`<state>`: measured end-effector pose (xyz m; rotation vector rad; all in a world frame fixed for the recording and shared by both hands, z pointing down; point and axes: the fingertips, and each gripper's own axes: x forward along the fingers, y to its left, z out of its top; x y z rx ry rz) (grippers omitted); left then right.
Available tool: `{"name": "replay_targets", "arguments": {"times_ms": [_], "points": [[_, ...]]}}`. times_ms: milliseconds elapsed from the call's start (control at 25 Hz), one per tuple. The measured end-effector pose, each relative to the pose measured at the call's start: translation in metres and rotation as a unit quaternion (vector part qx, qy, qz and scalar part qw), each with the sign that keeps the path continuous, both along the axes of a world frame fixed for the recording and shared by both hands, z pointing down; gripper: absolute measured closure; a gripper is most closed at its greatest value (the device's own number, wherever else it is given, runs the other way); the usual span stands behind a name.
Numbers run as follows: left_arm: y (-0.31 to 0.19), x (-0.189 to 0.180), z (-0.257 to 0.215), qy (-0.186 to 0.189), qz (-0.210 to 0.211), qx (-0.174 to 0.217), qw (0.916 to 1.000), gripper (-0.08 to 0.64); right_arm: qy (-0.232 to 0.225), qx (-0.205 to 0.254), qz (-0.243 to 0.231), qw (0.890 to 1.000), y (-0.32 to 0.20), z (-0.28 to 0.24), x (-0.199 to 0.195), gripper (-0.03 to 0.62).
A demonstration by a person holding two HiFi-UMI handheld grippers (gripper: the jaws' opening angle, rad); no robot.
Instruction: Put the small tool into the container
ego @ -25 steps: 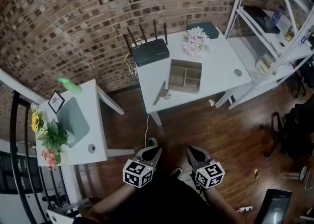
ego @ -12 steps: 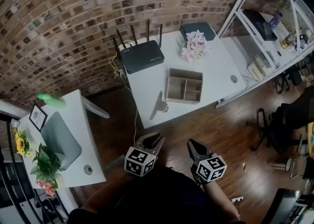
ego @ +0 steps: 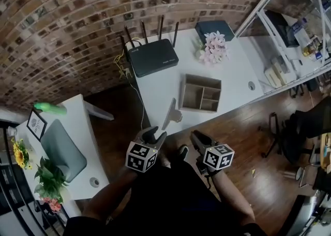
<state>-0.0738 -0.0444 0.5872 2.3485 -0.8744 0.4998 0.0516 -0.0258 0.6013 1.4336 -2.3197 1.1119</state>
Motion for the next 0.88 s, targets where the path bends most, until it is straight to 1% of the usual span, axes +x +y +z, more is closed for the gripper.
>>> {"name": "replay_targets", "arguments": {"times_ms": [120,240,320,400,520,600,760,880], "points": [[-0.010,0.000,0.013,-0.023,-0.008,-0.006,0.9997,0.393,-0.038,-0.047,-0.019,0.998,-0.020,0.029,-0.011,0.500],[-0.013,0.007,0.028,-0.052,-0.004,-0.010,0.9986,0.375,-0.070,-0.082,-0.031,0.994,-0.034,0.051,-0.018,0.485],[-0.016,0.012,0.040,-0.077,0.008,-0.008,0.9970,0.359,-0.090,-0.103,-0.026,0.990,-0.045,0.064,-0.017,0.465],[-0.019,0.016,0.053,-0.102,0.025,-0.008,0.9945,0.351,-0.107,-0.121,-0.014,0.987,-0.055,0.074,-0.015,0.460],[-0.022,0.018,0.075,-0.129,0.041,-0.016,0.9907,0.349,-0.115,-0.138,-0.007,0.984,-0.064,0.086,-0.016,0.460],[-0.024,0.017,0.086,-0.138,0.039,-0.027,0.9893,0.350,-0.119,-0.147,-0.009,0.982,-0.068,0.091,-0.020,0.463],[-0.022,0.020,0.096,-0.128,0.034,-0.044,0.9902,0.350,-0.112,-0.168,-0.015,0.979,-0.074,0.106,-0.024,0.474],[-0.019,0.019,0.097,-0.128,0.035,-0.045,0.9901,0.350,-0.108,-0.181,-0.015,0.977,-0.081,0.115,-0.025,0.480]]}}
